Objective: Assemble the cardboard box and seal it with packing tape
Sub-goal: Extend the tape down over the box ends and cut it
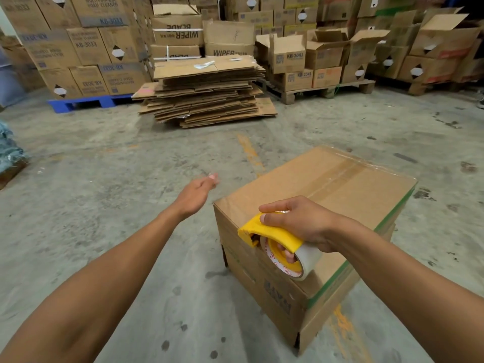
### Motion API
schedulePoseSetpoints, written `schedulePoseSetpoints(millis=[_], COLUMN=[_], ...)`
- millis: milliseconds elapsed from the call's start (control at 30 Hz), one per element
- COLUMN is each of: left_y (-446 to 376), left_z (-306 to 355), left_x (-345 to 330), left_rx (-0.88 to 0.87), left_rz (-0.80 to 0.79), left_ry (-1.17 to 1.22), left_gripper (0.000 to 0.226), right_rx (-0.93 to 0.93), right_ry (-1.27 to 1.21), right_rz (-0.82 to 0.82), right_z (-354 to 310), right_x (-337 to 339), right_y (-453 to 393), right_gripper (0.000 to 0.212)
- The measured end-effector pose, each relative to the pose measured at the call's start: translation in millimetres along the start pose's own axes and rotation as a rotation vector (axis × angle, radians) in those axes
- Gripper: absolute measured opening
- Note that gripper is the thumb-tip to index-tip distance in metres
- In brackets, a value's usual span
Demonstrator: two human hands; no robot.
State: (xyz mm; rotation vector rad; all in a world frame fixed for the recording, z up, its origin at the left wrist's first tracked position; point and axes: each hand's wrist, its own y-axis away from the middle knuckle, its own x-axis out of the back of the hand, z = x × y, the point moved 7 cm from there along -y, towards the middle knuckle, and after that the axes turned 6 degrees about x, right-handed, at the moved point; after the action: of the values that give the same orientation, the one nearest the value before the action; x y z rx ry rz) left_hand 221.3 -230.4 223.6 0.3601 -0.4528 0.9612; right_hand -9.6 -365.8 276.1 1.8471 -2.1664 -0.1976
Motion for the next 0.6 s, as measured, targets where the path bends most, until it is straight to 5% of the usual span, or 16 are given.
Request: schedulePoseSetpoints(millis=[100, 167, 267, 367, 500, 600], left_y=[11.1, 16.1, 19.9, 26.5, 21.4, 16.3], left_z=[5.6, 10.9, 25.2, 29.7, 23.7, 24.1], left_x=[-27.4, -32.2, -41.8, -73.5, -85.4, -82.4], left_rx=[0.0, -0.041, -0.244, -0.418, -0.445, -0.434], left_rz=[-0.174, -0.147, -0.072, -0.239, -0.299, -0.305], left_ry=[-0.027, -0.178, -0.449, -0.669, -0.855, -0.903], left_gripper=[0.056, 0.064, 0.058, 0.053, 0.053, 0.054], right_rx=[0.002, 0.003, 0.007, 0.003, 0.025, 0.031], right_ry=[0.019, 0.031, 0.032, 0.046, 0.04, 0.064], right_rz=[0.003, 0.013, 0.02, 0.026, 0.02, 0.041], right_z=[-0.8, -1.4, -2.1, -2.4, -6.7, -5.6], right_x=[-1.0, -0.9, -1.4, -0.9, -1.7, 1.1], right_y=[0.5, 0.6, 0.0, -0.2, 3.8, 7.8], right_gripper=[0.042, 0.042, 0.042, 0.039, 0.024, 0.036])
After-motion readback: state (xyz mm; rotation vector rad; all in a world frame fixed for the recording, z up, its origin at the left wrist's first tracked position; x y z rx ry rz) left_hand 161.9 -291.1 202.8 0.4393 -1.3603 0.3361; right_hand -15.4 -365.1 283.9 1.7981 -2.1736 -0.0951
